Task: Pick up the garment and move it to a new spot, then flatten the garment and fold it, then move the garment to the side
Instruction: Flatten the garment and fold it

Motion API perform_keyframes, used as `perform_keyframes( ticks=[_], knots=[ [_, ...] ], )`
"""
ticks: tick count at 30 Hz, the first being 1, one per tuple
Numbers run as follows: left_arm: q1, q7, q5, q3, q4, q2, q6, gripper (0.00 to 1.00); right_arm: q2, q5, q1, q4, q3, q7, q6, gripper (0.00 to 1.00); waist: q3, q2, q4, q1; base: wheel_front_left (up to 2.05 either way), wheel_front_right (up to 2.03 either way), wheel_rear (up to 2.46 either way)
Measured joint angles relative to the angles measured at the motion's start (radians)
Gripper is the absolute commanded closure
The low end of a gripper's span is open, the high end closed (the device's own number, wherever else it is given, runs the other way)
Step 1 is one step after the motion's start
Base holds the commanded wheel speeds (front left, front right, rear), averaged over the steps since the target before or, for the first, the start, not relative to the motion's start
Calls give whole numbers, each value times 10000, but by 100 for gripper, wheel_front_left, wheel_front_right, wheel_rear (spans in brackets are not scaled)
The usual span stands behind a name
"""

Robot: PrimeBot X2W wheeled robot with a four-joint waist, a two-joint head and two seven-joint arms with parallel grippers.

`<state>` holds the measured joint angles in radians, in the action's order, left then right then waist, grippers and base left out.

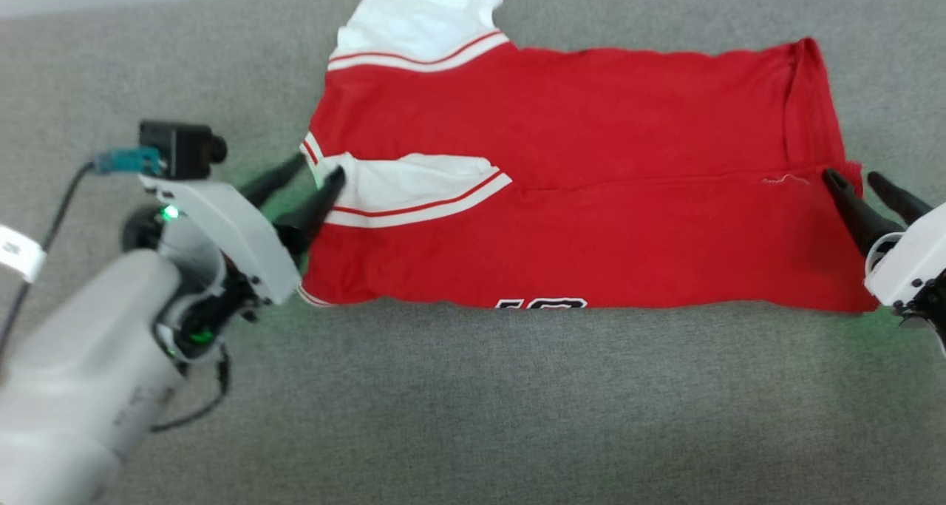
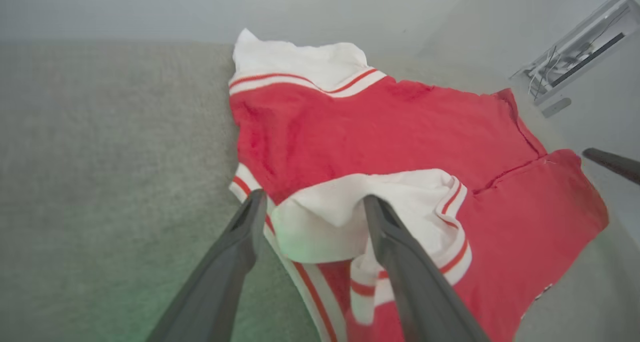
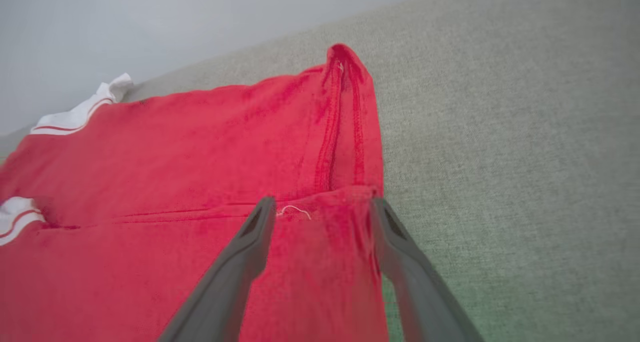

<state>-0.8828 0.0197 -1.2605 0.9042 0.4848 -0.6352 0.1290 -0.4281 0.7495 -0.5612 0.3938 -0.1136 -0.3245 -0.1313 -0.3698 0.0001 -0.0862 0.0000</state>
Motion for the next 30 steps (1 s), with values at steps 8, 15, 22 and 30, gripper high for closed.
perform_keyframes(
  ticks=[8, 15, 22, 30],
  knots=[
    [-1223, -1996, 451, 953, -61, -976, 0, 0, -416, 445, 275, -339, 224, 253, 2, 0, 727, 0, 33, 0, 0, 0, 0],
    [-1344, -6209, -757, 1751, -1154, -1544, -805, 0, -470, 497, 607, -715, 360, 73, 0, 0, 1109, 0, 101, 0, 0, 0, 0],
    [-961, -7279, -1923, 1689, -1881, -1484, -1590, 0, -299, 481, 662, -1143, 347, -31, 0, 0, 923, 0, -81, 0, 0, 0, 0],
    [-776, -7471, -2182, 1720, -1037, -1277, -1783, 0, -211, 445, 625, -1363, 414, -77, 2, 0, 539, 0, -391, 0, 0, 0, 0]
  ],
)
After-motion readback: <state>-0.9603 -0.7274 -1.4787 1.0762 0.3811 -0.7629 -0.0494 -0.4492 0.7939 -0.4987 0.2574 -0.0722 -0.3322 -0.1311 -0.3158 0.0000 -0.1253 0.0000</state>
